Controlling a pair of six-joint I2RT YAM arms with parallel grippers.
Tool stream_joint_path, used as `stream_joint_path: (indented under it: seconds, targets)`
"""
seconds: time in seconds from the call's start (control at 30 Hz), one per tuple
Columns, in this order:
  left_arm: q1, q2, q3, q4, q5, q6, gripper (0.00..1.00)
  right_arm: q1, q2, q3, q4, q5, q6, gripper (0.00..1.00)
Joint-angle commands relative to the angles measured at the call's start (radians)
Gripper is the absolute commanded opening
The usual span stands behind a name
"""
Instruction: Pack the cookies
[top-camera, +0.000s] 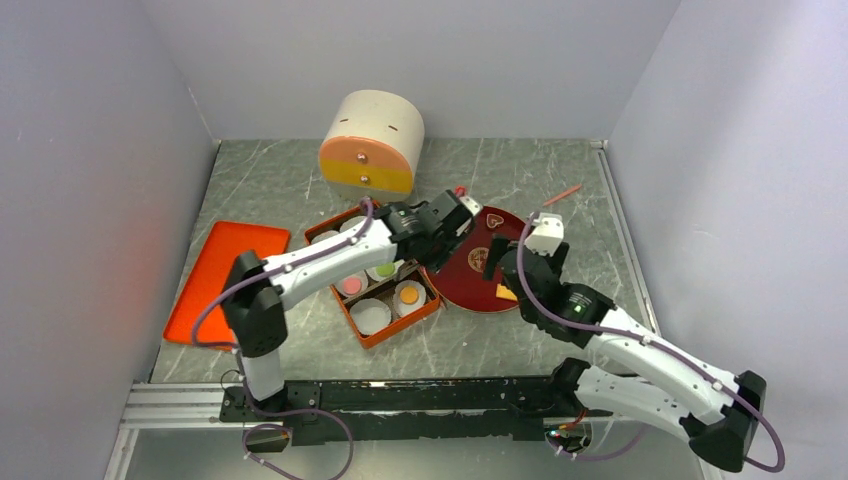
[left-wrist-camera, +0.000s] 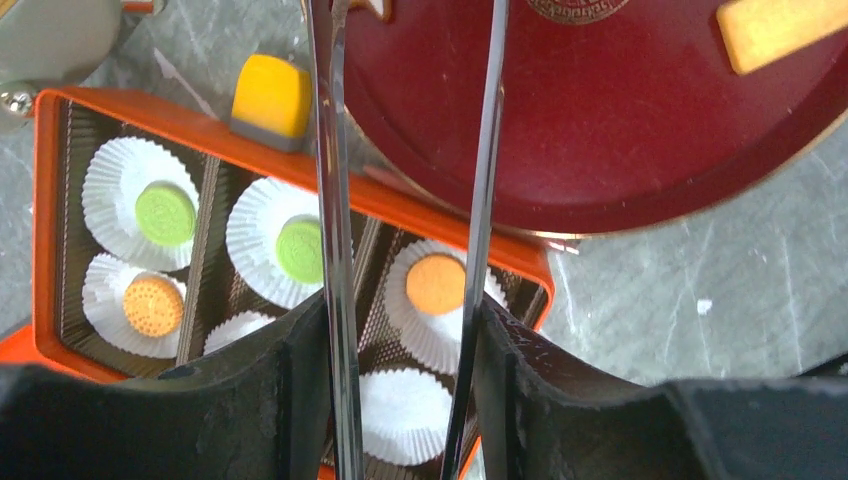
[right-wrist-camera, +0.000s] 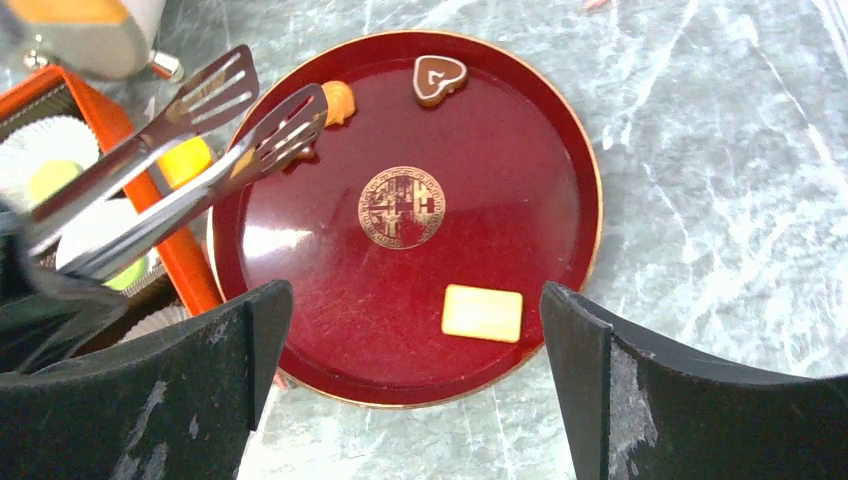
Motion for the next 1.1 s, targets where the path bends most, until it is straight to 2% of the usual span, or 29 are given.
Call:
stream_joint_path:
  seconds: [0.0, 0.33, 0.6, 1.07]
  targets:
    - [-0.003, 0.095, 0.124, -0.047, -0.062, -0.035, 0.53, -0.003, -0.07, -0.006, -0.099, 0.107, 0.079, 1.0]
    - [0.005, 0.261, 0.247, -0.129, -0.028, -0.074, 0.5, -0.002, -0.17, 0.009, -0.214, 0.164, 0.135, 1.0]
    - [0.047, 0.34, 0.302, -0.122, 0.013, -0.096, 0.5, -0.003, -0.205, 0.018, -0.278, 0.175, 0.167, 1.0]
    - [0.072, 0.416, 0.359, -0.11, 0.011, -0.076, 0.5, -0.003, -0.225, 0.013, -0.266, 0.181, 0.147, 1.0]
